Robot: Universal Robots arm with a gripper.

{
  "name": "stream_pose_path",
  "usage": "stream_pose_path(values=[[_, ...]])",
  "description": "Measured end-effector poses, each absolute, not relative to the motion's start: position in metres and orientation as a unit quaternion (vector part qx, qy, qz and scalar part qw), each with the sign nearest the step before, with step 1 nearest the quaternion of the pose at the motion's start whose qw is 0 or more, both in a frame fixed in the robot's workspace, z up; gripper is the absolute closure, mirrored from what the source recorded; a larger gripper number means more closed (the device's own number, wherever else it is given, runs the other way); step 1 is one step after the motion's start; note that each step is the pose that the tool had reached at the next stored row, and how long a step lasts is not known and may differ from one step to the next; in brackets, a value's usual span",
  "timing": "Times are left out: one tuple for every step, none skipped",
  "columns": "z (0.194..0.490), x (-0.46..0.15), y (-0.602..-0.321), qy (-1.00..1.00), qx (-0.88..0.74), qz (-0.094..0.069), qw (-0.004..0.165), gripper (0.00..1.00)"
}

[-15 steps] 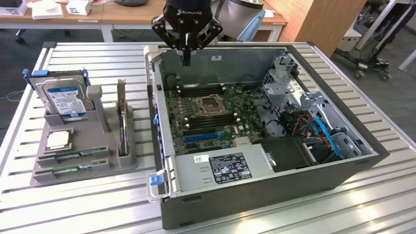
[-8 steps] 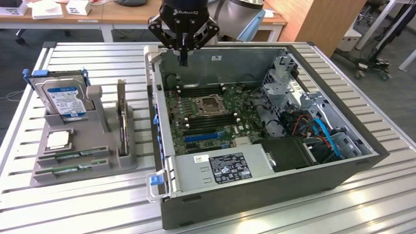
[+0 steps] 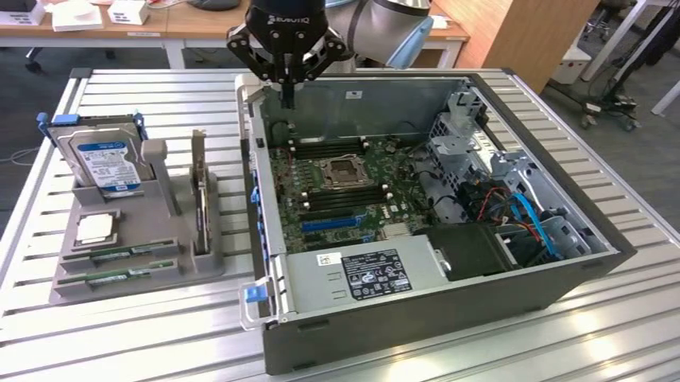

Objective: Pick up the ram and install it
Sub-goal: 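Reach for the ram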

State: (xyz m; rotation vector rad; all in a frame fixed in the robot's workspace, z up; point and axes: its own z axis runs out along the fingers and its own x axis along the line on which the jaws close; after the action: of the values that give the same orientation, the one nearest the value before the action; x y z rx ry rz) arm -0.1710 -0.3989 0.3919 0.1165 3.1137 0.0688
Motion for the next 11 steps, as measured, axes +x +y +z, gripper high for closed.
stream_pose_path(values=[[0.392,-0.173,-0.399,0.999,0.037,0.022,0.012,0.9],[0.392,-0.174,-0.399,0.999,0.037,0.022,0.012,0.9],[0.392,-0.176,-0.399,0.999,0.037,0.022,0.012,0.9],[0.392,-0.178,-0.399,0.999,0.037,0.022,0.013,0.9],[0.392,-0.18,-0.399,0.999,0.037,0.022,0.012,0.9],[0.392,-0.182,-0.399,0.999,0.037,0.022,0.012,0.9],[0.392,-0.184,-0.399,0.999,0.037,0.022,0.012,0.9],[0.392,-0.186,-0.399,0.999,0.037,0.022,0.013,0.9],[0.392,-0.187,-0.399,0.999,0.037,0.022,0.013,0.9],[0.391,-0.189,-0.399,0.999,0.037,0.022,0.013,0.9],[0.391,-0.191,-0.399,0.999,0.037,0.022,0.012,0.9]])
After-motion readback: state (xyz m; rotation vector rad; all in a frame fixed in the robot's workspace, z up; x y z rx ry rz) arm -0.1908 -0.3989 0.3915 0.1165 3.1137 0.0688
